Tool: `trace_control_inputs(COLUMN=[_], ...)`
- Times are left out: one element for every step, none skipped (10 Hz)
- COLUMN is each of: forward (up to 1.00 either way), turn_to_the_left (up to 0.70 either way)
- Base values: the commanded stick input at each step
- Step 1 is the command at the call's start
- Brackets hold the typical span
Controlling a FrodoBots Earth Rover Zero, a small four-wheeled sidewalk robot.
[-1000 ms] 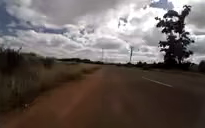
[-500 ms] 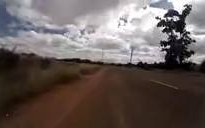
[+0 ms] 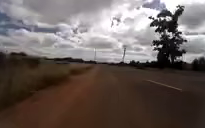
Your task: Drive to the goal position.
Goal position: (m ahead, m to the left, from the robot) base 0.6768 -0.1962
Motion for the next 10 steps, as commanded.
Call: trace_control_inputs(forward=[0.85,0.85,0.85,0.85,0.85,0.85,0.85,0.85,0.85,0.85], turn_to_the_left=[0.00,-0.02,-0.11,-0.23,-0.33,-0.33,-0.33,-0.20,-0.07,0.00])
